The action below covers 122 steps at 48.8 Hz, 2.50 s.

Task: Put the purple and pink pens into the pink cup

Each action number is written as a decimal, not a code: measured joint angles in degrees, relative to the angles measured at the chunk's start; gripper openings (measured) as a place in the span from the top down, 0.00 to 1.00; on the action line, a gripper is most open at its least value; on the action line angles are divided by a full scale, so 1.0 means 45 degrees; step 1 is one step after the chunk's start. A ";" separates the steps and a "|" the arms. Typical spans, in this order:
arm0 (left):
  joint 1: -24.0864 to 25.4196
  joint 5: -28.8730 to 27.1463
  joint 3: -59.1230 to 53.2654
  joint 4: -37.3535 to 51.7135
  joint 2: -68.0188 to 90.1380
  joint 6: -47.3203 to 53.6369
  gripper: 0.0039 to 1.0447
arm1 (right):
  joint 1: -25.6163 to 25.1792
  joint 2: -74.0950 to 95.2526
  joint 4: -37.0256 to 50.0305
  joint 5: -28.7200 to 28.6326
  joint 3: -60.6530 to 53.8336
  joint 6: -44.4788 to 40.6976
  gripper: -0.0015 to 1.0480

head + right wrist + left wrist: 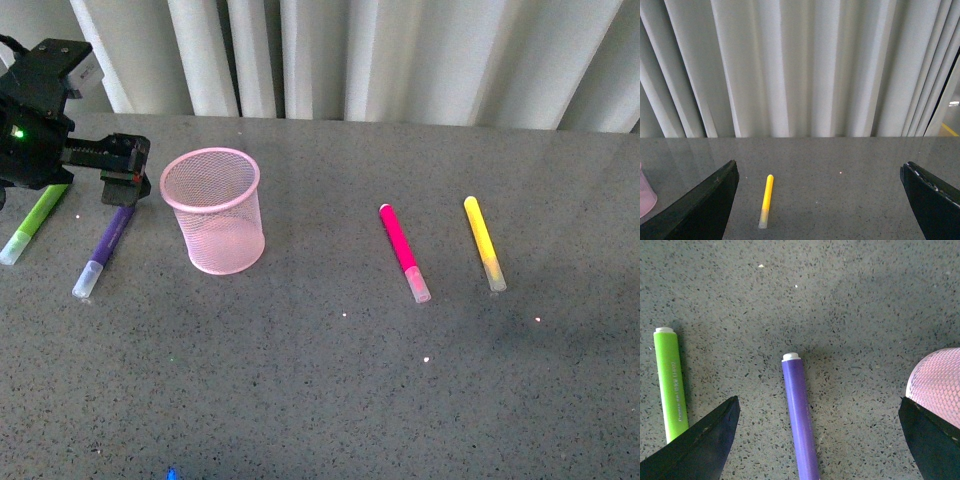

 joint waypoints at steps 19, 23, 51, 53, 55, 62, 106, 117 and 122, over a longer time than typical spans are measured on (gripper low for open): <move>-0.0019 -0.0500 0.0690 0.0015 0.1433 0.0510 0.06 | 0.0000 0.0000 0.0000 0.0000 0.0000 0.0000 0.07; -0.0015 -0.0559 0.0884 -0.0024 0.1579 0.0568 0.06 | 0.0000 0.0000 0.0000 0.0000 0.0000 0.0000 0.07; 0.0126 -0.0787 0.1627 -0.0534 0.2399 0.0690 0.28 | 0.0000 0.0000 0.0000 0.0000 0.0000 0.0000 0.07; 0.0131 -0.0729 0.1627 -0.0559 0.2399 0.0573 0.37 | 0.0000 0.0000 0.0000 -0.0005 0.0000 0.0000 0.07; 0.0141 -0.0724 0.1627 -0.0549 0.2399 0.0510 0.43 | 0.0000 0.0000 0.0000 0.0000 0.0000 0.0000 0.07; 0.0306 -0.0704 0.1613 -0.0471 0.2346 0.0296 0.71 | 0.0000 0.0000 0.0000 -0.0005 0.0000 0.0000 0.07; -0.4775 0.0593 -0.4857 1.4013 -0.2263 -0.5950 0.88 | 0.0000 0.0000 0.0000 0.0000 0.0000 0.0000 0.07; -0.4537 -0.0996 -0.4158 1.5276 -0.0617 -0.6392 0.88 | 0.0000 0.0000 0.0000 0.0000 0.0000 0.0000 0.07; -0.4095 -0.1190 -0.3594 1.5266 -0.0253 -0.6411 0.88 | 0.0000 0.0000 0.0000 0.0000 0.0000 0.0000 0.07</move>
